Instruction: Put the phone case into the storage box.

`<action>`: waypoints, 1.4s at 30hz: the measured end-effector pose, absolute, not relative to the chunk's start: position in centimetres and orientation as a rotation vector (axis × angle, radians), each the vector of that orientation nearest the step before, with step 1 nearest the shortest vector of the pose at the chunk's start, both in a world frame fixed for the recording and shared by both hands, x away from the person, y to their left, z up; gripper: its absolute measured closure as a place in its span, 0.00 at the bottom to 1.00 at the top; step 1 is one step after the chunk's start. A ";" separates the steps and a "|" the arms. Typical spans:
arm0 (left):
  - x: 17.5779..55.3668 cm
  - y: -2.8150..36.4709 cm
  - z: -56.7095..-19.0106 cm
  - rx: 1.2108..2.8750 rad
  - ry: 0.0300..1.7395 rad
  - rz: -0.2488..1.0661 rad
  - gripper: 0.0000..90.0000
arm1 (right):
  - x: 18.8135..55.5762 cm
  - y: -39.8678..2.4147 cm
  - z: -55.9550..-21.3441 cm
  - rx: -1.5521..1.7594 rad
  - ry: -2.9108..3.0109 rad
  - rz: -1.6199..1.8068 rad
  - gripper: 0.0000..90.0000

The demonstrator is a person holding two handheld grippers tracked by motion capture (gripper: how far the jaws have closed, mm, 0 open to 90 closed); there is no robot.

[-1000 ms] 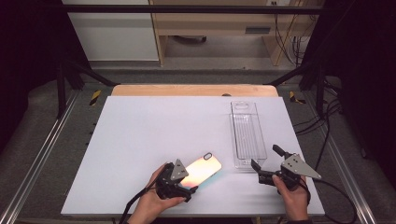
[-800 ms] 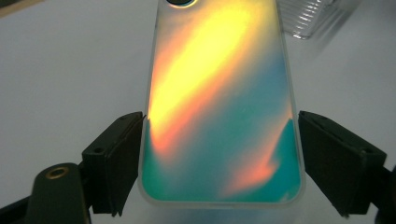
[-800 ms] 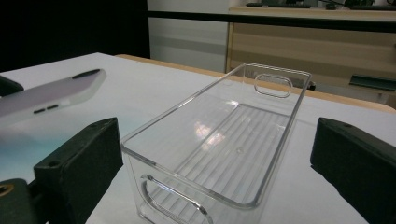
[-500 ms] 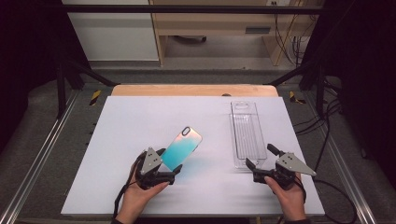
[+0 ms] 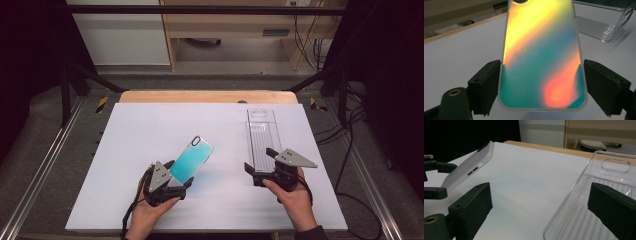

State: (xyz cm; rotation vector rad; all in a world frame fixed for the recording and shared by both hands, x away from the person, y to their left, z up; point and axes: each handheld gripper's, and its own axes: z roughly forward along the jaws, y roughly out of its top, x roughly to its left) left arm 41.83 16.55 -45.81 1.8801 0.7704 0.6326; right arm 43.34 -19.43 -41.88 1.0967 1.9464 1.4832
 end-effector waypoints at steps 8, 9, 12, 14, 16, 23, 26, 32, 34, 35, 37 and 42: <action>41.6 16.7 -45.7 1.861 0.763 0.638 0.19 | 44.7 -16.3 -41.0 1.072 2.004 1.551 0.07; 41.6 16.7 -45.6 1.856 0.763 0.639 0.19 | 44.8 -15.9 -40.8 1.063 2.012 1.554 0.07; 41.4 16.6 -45.5 1.852 0.759 0.637 0.19 | 45.0 -14.7 -40.6 1.064 2.044 1.547 0.08; 41.2 16.6 -45.2 1.838 0.755 0.639 0.19 | 45.1 -14.2 -40.5 1.086 2.061 1.572 0.08; 41.0 16.7 -45.1 1.831 0.752 0.643 0.19 | 45.3 -13.8 -40.4 1.086 2.069 1.581 0.09; 41.1 16.8 -45.0 1.823 0.756 0.649 0.19 | 46.0 -12.2 -40.5 1.104 2.118 1.584 0.09; 41.1 16.7 -45.0 1.823 0.759 0.651 0.19 | 46.0 -11.7 -40.5 1.093 2.136 1.585 0.11; 41.0 16.5 -45.2 1.827 0.759 0.647 0.19 | 46.1 -10.8 -40.7 1.083 2.158 1.598 0.14; 41.0 16.4 -45.2 1.827 0.753 0.645 0.19 | 46.2 -10.5 -40.9 1.088 2.170 1.600 0.13; 41.0 16.5 -45.2 1.828 0.750 0.646 0.19 | 46.2 -10.4 -41.0 1.090 2.173 1.605 0.13; 41.0 16.5 -45.2 1.829 0.747 0.646 0.19 | 46.3 -10.1 -41.2 1.095 2.180 1.617 0.14; 41.0 16.7 -45.2 1.820 0.749 0.646 0.19 | 46.6 -9.8 -41.4 1.120 2.175 1.645 0.17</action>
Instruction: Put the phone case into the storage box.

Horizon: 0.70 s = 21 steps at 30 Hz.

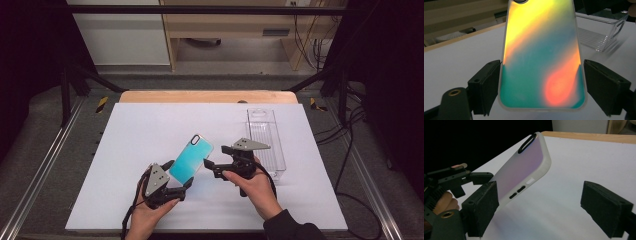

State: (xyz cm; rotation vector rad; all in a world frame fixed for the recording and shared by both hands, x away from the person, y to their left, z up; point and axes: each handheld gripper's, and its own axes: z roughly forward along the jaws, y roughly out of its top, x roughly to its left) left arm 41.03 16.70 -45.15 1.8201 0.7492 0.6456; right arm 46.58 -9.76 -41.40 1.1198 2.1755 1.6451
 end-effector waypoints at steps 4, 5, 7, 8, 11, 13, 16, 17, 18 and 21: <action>41.0 16.7 -45.2 1.810 0.755 0.637 0.19 | 46.8 -9.7 -41.5 1.149 2.177 1.687 0.25; 41.0 16.6 -45.3 1.812 0.751 0.639 0.19 | 46.8 -9.7 -41.5 1.153 2.177 1.693 0.26; 41.0 16.5 -45.3 1.816 0.746 0.641 0.19 | 46.9 -9.6 -41.6 1.160 2.183 1.705 0.31; 40.9 16.4 -45.3 1.820 0.742 0.643 0.19 | 47.0 -9.6 -41.6 1.166 2.189 1.715 0.32; 40.9 16.3 -45.3 1.818 0.740 0.643 0.19 | 47.0 -9.6 -41.6 1.170 2.188 1.762 0.35; 40.9 16.2 -45.4 1.825 0.736 0.637 0.19 | 47.0 -9.6 -41.6 1.174 2.184 1.784 0.37; 40.9 16.0 -45.6 1.845 0.731 0.632 0.19 | 47.1 -9.6 -41.6 1.176 2.185 1.793 0.40; 40.9 16.0 -45.6 1.847 0.727 0.630 0.19 | 47.2 -9.6 -41.6 1.175 2.185 1.793 0.41; 40.9 15.9 -45.6 1.848 0.724 0.633 0.19 | 47.2 -9.7 -41.6 1.176 2.188 1.790 0.42; 40.8 15.8 -45.5 1.847 0.716 0.639 0.19 | 47.3 -9.8 -41.6 1.185 2.177 1.796 0.45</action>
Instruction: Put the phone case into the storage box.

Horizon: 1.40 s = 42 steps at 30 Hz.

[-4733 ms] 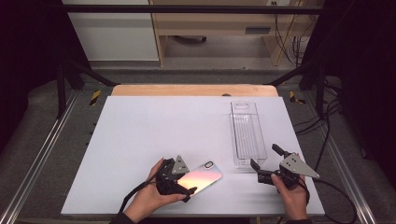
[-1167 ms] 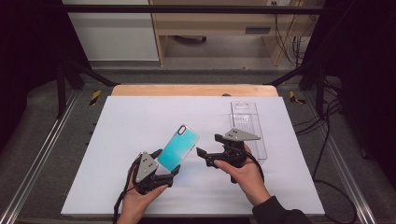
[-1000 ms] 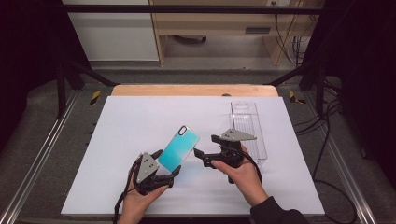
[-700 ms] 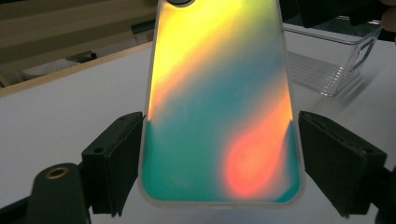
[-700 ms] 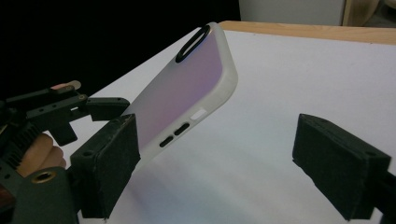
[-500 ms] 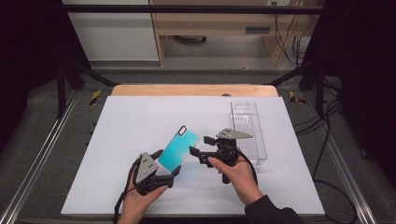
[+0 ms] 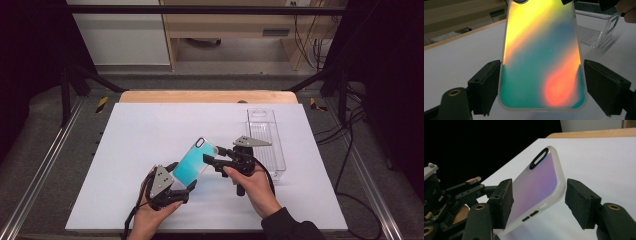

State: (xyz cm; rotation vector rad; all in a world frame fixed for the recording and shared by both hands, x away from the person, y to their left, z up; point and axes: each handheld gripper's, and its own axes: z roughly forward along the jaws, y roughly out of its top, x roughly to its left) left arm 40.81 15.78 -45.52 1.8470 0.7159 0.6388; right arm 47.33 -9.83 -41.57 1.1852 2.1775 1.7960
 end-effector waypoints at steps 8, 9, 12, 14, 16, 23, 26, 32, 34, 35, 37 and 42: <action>40.7 15.8 -45.2 1.832 0.716 0.665 0.19 | 47.3 -10.2 -41.2 1.191 2.171 1.836 0.53; 40.6 15.8 -45.2 1.833 0.715 0.669 0.19 | 47.3 -10.3 -41.2 1.190 2.171 1.839 0.54; 40.6 15.8 -45.1 1.830 0.712 0.678 0.19 | 47.3 -10.3 -41.2 1.190 2.169 1.844 0.57; 40.6 15.8 -45.2 1.832 0.715 0.684 0.19 | 47.3 -10.4 -41.1 1.187 2.166 1.850 0.58; 40.6 15.8 -45.2 1.834 0.715 0.690 0.19 | 47.4 -10.5 -41.1 1.185 2.162 1.855 0.60; 40.6 15.8 -45.2 1.834 0.719 0.667 0.19 | 47.2 -10.5 -41.1 1.187 2.155 1.856 0.66; 40.6 15.9 -45.2 1.832 0.716 0.663 0.19 | 47.2 -10.6 -41.0 1.189 2.147 1.854 0.69; 40.7 15.9 -45.2 1.836 0.716 0.654 0.19 | 47.1 -10.6 -41.0 1.204 2.135 1.857 0.71; 40.7 15.9 -45.2 1.830 0.720 0.637 0.19 | 47.1 -10.6 -41.0 1.207 2.137 1.857 0.72; 40.7 15.9 -45.2 1.830 0.718 0.639 0.19 | 47.1 -10.6 -40.9 1.209 2.136 1.861 0.72; 40.7 15.9 -45.2 1.831 0.719 0.638 0.19 | 47.1 -10.7 -41.0 1.215 2.135 1.868 0.72; 40.7 15.7 -45.2 1.839 0.715 0.637 0.19 | 47.2 -10.6 -41.0 1.244 2.129 1.857 0.72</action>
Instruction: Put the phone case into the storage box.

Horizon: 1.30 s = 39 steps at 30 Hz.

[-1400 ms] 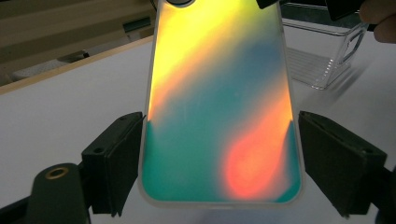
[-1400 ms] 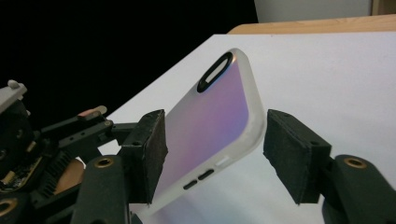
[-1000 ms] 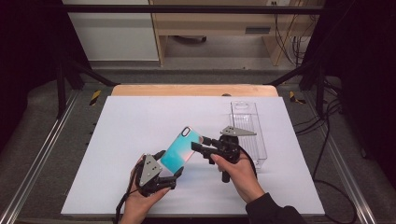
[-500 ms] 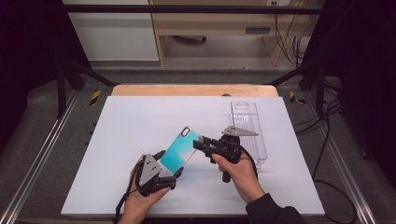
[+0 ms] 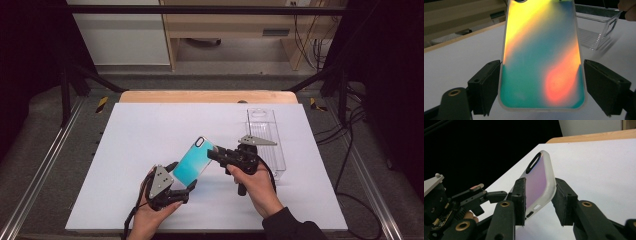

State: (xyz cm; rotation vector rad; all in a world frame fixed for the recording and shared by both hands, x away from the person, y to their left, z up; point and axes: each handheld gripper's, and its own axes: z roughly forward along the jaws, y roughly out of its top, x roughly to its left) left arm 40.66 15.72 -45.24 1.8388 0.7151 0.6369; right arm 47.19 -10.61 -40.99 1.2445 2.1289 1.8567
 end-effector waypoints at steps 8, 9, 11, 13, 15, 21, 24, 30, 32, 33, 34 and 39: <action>40.7 15.5 -45.4 1.851 0.720 0.634 0.19 | 47.2 -10.8 -40.8 1.269 2.125 1.890 0.78; 40.8 15.5 -45.5 1.854 0.723 0.630 0.19 | 47.2 -10.8 -40.8 1.267 2.126 1.900 0.79; 40.8 15.5 -45.6 1.861 0.723 0.631 0.19 | 47.1 -10.7 -40.6 1.266 2.130 1.911 0.81; 40.8 15.5 -45.7 1.866 0.724 0.630 0.19 | 46.9 -10.6 -40.4 1.264 2.134 1.900 0.82; 40.9 15.5 -45.7 1.867 0.726 0.630 0.19 | 46.7 -10.5 -40.2 1.266 2.134 1.893 0.83; 41.0 15.4 -45.9 1.871 0.738 0.631 0.19 | 46.4 -9.9 -39.6 1.234 2.149 1.915 0.88; 41.0 15.4 -46.0 1.876 0.741 0.639 0.18 | 46.1 -9.6 -39.4 1.219 2.157 1.915 0.89; 40.9 15.2 -46.1 1.871 0.754 0.667 0.18 | 45.8 -9.1 -39.0 1.157 2.177 1.906 0.90; 40.9 15.4 -46.0 1.849 0.734 0.644 0.17 | 45.6 -9.0 -38.8 1.131 2.179 1.885 0.90; 41.0 15.6 -45.9 1.829 0.743 0.632 0.15 | 45.6 -9.0 -38.7 1.113 2.174 1.870 0.90; 41.1 15.8 -45.9 1.811 0.751 0.623 0.14 | 45.6 -9.0 -38.6 1.088 2.168 1.859 0.90; 41.4 17.1 -45.6 1.769 0.789 0.607 0.10 | 46.0 -9.9 -38.1 1.083 2.129 1.840 0.90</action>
